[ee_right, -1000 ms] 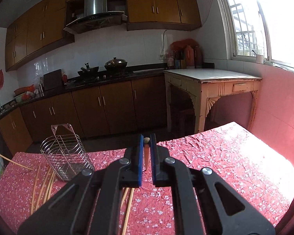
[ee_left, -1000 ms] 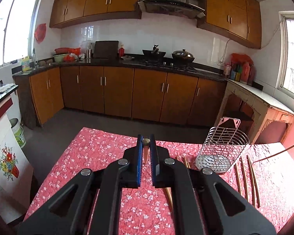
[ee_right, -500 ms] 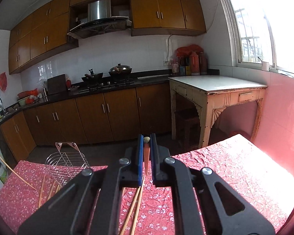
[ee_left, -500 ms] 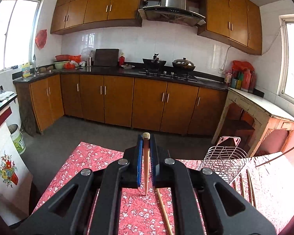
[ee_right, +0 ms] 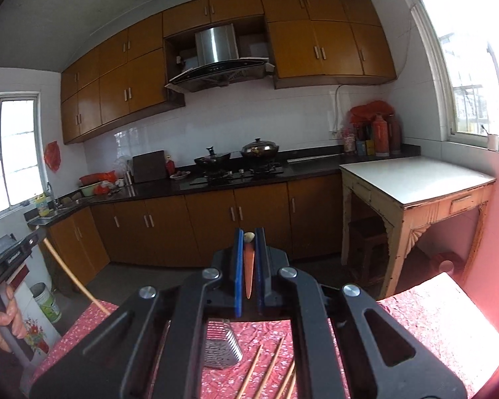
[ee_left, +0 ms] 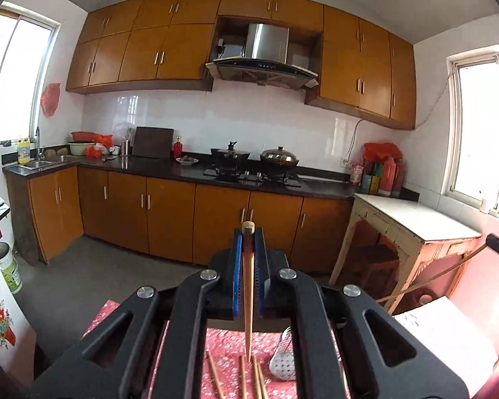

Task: Organize utensils
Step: 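Lift both held chopsticks and carry them over the wire holder basket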

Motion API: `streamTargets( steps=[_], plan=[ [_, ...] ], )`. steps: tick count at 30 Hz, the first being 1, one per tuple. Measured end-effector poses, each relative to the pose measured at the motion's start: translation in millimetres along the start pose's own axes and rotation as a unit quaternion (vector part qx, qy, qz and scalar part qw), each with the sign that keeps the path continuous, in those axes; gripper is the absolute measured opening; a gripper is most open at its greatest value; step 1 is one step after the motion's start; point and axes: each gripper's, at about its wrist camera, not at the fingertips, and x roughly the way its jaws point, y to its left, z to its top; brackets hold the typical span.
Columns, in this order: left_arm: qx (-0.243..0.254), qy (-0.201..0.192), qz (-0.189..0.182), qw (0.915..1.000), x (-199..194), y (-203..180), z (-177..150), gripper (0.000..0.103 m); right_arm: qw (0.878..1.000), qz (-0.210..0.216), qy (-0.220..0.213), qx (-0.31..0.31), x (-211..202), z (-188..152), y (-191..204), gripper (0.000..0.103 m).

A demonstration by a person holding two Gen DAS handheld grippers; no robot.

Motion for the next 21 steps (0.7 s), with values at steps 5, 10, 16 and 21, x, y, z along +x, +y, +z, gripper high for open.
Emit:
streamTargets(
  steps=[5,10,16,21],
  plan=[
    [-0.003,-0.032,-0.021,0.9993,13,-39,19,0.007,0.998,0.038,0.027,-0.030,15,6,33,0.008],
    [-0.017,-0.008,-0.035,0.9992,49,-57,5,0.007,0.995,0.056,0.060,-0.048,40,-6,54,0.008],
    [-0.024,0.036,-0.027,0.9987,88,-58,-20,0.007,0.991,0.072,0.112,-0.021,89,-26,47,0.008],
    [-0.021,0.061,-0.015,0.9978,107,-54,-37,0.007,0.984,0.084,0.158,-0.004,136,-44,38,0.008]
  ],
)
